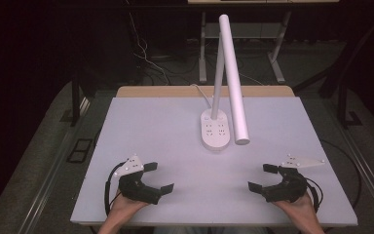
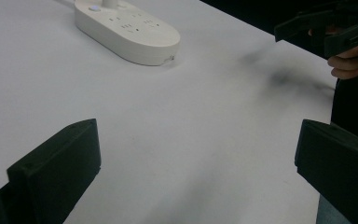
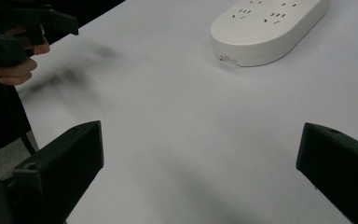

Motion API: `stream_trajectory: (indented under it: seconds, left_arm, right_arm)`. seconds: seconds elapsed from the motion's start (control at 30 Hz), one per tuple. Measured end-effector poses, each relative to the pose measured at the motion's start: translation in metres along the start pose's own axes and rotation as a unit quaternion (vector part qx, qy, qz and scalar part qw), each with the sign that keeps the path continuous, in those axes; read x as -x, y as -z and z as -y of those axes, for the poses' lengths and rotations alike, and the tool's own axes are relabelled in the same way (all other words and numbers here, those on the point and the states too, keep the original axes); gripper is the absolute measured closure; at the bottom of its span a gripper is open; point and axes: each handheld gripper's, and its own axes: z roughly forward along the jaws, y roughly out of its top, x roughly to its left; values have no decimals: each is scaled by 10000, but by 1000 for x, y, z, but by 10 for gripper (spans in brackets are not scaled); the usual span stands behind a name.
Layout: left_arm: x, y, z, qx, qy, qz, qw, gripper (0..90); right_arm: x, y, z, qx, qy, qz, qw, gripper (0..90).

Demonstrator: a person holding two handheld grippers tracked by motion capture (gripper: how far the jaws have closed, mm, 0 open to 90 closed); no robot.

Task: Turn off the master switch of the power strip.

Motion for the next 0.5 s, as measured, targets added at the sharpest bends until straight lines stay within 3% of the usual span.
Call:
stream_trajectory:
  seconds: [0.5]
  left_arm:
    - [-1, 2, 0, -23, -8, -13, 10000, 0]
  right_arm:
    - [-2, -1, -1, -42, -38, -48, 10000, 0]
